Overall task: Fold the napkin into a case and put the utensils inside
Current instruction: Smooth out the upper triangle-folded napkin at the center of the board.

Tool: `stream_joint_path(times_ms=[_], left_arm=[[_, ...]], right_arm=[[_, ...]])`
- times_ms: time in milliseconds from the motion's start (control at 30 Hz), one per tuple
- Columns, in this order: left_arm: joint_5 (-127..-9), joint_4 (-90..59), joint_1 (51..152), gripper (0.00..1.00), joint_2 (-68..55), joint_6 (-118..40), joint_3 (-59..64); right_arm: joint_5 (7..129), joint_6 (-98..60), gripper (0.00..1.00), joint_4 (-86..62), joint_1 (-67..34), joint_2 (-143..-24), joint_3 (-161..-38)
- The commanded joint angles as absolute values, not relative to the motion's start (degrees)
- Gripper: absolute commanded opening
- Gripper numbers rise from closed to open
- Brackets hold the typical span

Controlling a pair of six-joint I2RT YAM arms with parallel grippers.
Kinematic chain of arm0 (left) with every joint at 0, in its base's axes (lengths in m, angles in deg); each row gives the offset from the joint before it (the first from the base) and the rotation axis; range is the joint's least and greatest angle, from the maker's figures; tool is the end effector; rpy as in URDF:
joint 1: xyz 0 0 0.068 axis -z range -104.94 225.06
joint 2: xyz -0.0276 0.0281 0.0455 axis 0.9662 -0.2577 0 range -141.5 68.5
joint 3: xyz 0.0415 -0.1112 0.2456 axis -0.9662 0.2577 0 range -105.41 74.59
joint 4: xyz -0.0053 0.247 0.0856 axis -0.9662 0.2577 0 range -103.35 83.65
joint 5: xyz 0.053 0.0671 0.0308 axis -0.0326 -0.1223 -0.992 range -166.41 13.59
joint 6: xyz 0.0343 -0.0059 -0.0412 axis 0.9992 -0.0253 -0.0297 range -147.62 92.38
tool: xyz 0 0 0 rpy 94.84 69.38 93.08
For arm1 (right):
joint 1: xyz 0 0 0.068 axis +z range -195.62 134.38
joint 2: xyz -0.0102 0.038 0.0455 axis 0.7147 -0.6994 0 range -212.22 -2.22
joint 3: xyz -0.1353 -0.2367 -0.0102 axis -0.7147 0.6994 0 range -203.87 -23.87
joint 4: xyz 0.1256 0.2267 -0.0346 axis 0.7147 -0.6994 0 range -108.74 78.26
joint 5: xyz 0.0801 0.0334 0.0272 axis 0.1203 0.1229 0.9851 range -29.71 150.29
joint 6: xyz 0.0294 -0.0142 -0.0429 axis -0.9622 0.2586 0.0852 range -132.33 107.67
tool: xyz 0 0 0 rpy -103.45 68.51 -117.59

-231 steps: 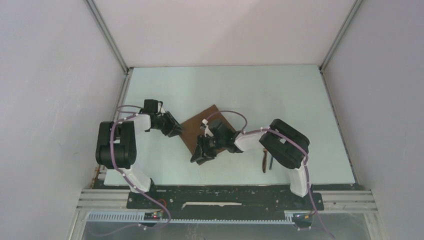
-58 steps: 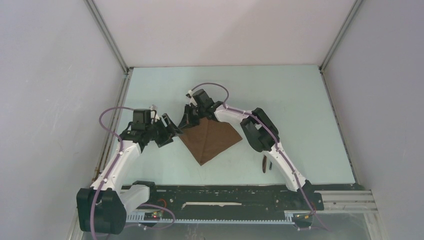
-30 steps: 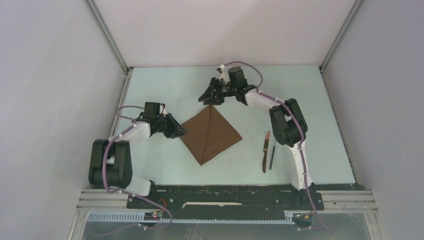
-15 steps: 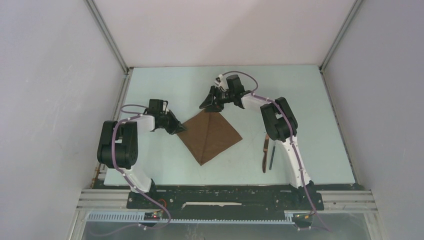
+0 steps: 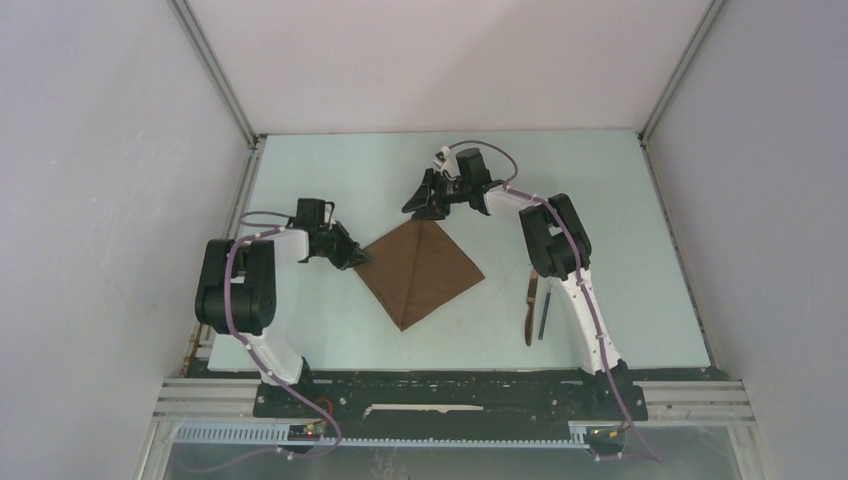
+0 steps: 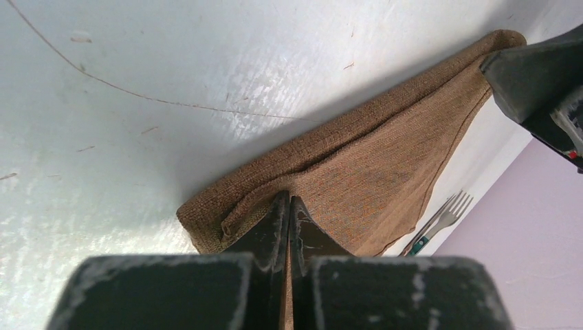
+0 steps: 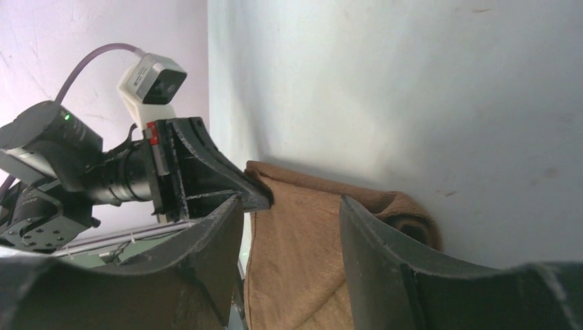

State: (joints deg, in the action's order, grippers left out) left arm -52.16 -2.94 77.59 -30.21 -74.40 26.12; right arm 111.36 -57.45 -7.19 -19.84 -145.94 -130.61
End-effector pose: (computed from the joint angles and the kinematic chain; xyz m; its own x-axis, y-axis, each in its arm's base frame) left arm 0.3140 -0.0285 0.1316 -0.7722 -0.6310 -0.0746 -0.4694 0.6457 -0.6023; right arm 0.4798 0.2624 0.1186 -0.9533 0.0341 -0.3001 -0.2680 0.3630 0.8924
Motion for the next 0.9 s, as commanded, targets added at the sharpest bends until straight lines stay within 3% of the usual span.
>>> stream_joint_path(times_ms=[0, 133, 300, 400, 500, 600, 867], left_arm=[[-58.0, 1.0, 76.8, 0.0, -32.6, -73.3, 25.8], [-58.1, 1.4, 76.8, 0.0, -32.9, -73.1, 25.9], [-57.8, 1.4, 76.8, 0.0, -32.3, -73.0, 26.6], [-57.4, 1.5, 76.7, 0.0, -31.9, -73.1, 26.8], [-57.7, 1.4, 76.7, 0.0, -31.6, -73.1, 27.0], [-57.4, 1.4, 76.6, 0.0, -31.9, -73.1, 27.0], [-57.7, 1.3, 76.4, 0.0, -32.3, -73.5, 26.8]], right_arm=[[110.0, -56.0, 0.61, -8.0, -20.4, -148.1, -134.4], [108.8, -53.8, 0.61, -13.9, -20.9, -149.7, -139.1], [107.2, -46.5, 0.63, -34.3, -21.5, -145.9, -151.9], [102.6, -41.2, 0.67, -42.5, -20.0, -133.8, -142.3], [105.6, -47.2, 0.72, -24.0, -16.1, -120.2, -115.1], [112.3, -59.2, 0.74, -2.5, -11.9, -115.9, -101.0], [113.9, -71.2, 0.76, 18.8, -3.1, -122.2, -95.7]])
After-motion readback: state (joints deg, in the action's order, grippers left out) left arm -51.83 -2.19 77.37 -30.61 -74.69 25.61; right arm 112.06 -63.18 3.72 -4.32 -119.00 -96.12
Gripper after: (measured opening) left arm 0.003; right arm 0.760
